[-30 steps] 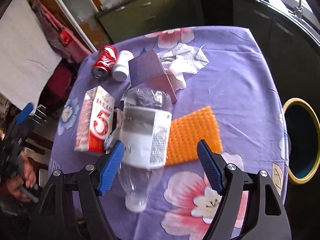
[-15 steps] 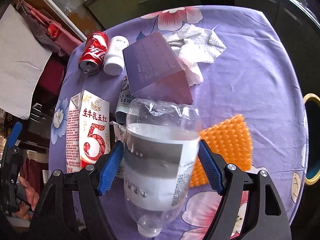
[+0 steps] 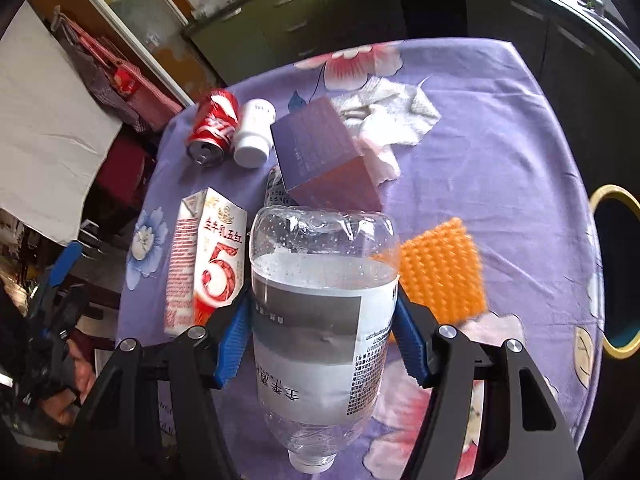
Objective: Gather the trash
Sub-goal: 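Carry the water bottle over the bin and open the right tool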
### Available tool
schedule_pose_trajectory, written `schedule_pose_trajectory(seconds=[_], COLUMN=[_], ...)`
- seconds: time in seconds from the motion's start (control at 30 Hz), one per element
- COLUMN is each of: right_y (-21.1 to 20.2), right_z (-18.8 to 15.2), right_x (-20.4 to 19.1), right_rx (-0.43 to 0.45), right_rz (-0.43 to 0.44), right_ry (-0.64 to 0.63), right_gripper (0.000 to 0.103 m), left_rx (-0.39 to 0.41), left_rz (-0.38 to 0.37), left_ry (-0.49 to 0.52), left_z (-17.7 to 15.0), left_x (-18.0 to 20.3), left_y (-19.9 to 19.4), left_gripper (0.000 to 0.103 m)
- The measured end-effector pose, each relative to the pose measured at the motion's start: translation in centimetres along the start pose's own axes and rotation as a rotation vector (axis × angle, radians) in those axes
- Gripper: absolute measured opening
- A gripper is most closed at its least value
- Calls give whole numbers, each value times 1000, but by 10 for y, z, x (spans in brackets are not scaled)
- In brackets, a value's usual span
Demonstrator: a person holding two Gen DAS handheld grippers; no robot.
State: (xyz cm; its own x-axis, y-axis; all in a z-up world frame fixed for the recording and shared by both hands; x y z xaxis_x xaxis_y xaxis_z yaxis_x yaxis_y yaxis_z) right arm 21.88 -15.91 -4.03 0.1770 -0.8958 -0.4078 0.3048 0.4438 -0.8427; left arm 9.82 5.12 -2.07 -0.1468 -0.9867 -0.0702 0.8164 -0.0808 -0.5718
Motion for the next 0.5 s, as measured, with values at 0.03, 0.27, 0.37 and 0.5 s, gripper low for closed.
schedule_pose_trajectory(seconds=[0.03,0.27,0.37,0.5], right_y=[-9,-112,-147,-154], right_z=[-2,12,28,50], right_x=[3,70,119,197], right_rx=[13,257,382,444], right_rz=[12,-38,-157,-286], right_ry=[7,115,186,286], right_gripper=[63,64,64,64], left_rx=[0,10,8,-13], left_rz=[0,2,3,8], left_ry=[4,21,30,47], left_z=[0,6,10,16], left_x=[2,12,19,32], left_y=[-1,-7,-5,3], left_gripper=[96,96,96,96])
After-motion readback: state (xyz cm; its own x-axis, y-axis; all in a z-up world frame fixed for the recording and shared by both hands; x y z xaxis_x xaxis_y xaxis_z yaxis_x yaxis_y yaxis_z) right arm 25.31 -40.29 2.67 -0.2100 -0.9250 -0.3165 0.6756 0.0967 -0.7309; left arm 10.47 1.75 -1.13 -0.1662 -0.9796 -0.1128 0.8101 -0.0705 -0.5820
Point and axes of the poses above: each gripper's, at about its wrist camera, not at the fingertips, and y roughly the way its jaws point, x to its right, z to its top, the point moved 2 cm from there along y, roughly the way its jaws point, and after that the axes turned 10 degrees about y, right-handed, at the moved point
